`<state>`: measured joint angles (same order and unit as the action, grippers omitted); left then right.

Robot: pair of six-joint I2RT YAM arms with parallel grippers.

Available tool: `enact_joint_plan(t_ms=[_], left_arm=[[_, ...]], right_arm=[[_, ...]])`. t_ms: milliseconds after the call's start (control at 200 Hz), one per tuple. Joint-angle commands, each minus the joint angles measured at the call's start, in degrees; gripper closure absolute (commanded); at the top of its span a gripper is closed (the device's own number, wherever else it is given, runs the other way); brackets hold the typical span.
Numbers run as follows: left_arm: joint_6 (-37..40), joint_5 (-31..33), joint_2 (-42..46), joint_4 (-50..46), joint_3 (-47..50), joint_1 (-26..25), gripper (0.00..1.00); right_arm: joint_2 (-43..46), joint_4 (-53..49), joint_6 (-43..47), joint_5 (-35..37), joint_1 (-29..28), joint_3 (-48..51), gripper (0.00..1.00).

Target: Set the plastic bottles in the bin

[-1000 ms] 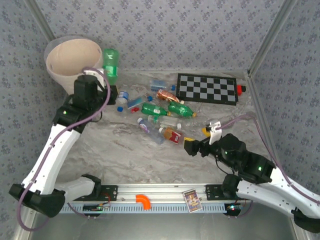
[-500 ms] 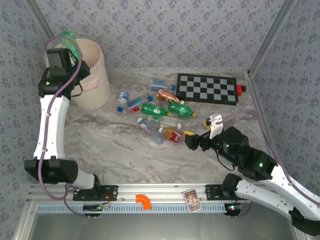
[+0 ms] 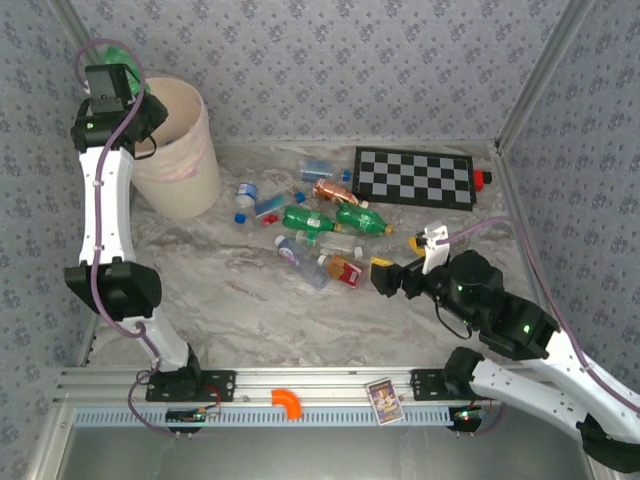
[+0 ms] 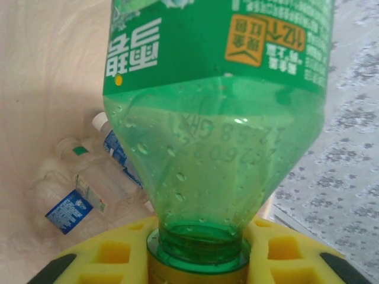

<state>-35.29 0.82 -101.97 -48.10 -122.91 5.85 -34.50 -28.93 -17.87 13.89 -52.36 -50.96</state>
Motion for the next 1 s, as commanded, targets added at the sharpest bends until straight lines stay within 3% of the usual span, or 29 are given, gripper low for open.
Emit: enact_joint_plan(t_ms=[0, 40, 110, 320, 590, 705, 994], left_arm=[[-2.0, -1.1, -0.8, -2.8, -2.2, 1.0, 0.56], [-1.9, -1.8, -0.8, -2.7, -2.2, 1.1, 0.40], [-1.6, -2.6, -0.6, -2.4, -1.9, 1.0, 0.25], [-0.8, -3.3, 2.6, -1.5, -0.3, 1.1, 0.01], [-0.2, -4.9, 8.5, 0.9, 6.4, -0.9, 0.00], [1.5, -2.7, 12.1, 2.5, 10.8, -5.1, 0.00], [-1.6, 2.3, 22.7, 8.8, 33.5, -15.8, 0.00]], right_arm=[[0.5, -1.7, -1.2, 0.4, 0.3, -2.0, 0.01], [0.6, -1.7, -1.1, 0.5, 0.3, -2.0, 0.01], [0.6, -2.1, -1.4, 0.5, 0.3, -1.9, 0.00], [-0.1, -1.3, -1.5, 0.1, 0.4, -1.3, 0.01], [-1.9, 0.2, -1.9, -0.5, 0.5, -1.1, 0.01], [-2.4, 0.6, -2.3, -0.7, 0.6, -0.8, 0.01], [-4.6, 0.7, -2.5, -1.9, 0.7, 0.0, 0.01]])
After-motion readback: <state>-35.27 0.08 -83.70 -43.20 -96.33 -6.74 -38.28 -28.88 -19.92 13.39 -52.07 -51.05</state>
